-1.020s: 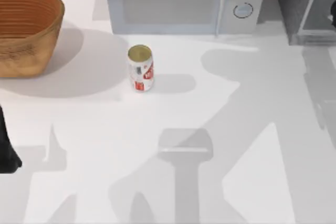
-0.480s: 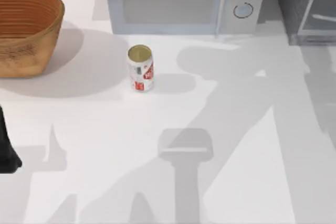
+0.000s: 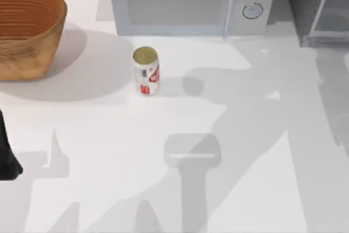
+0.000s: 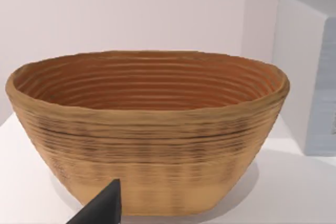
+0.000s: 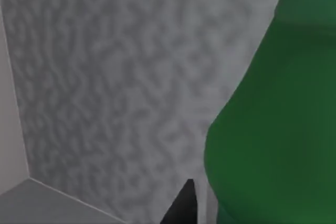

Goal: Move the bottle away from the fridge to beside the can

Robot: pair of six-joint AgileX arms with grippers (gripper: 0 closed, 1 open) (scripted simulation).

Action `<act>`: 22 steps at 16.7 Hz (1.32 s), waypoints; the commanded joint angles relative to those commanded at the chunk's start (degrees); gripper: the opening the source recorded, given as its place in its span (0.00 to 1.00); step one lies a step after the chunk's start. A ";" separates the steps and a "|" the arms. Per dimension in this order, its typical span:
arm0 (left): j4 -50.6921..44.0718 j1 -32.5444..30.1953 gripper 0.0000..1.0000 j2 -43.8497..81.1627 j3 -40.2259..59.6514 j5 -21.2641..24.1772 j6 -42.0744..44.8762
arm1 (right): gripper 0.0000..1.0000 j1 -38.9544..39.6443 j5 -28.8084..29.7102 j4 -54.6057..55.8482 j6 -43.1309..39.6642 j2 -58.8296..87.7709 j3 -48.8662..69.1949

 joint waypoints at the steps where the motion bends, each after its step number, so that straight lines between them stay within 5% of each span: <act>1: 0.00 0.00 1.00 0.00 0.00 0.00 0.00 | 0.00 0.04 0.08 1.43 0.03 -2.05 -4.27; 7: 0.00 0.00 1.00 0.00 0.00 0.00 0.00 | 0.00 0.39 0.29 9.65 0.02 -14.05 -25.38; 15: 0.00 0.00 1.00 0.00 0.00 0.00 0.00 | 0.00 0.98 -0.36 11.23 0.21 -15.45 -27.75; 22: 0.00 0.00 1.00 0.00 0.00 0.00 0.00 | 0.00 20.46 -11.90 14.73 1.93 -8.24 -25.77</act>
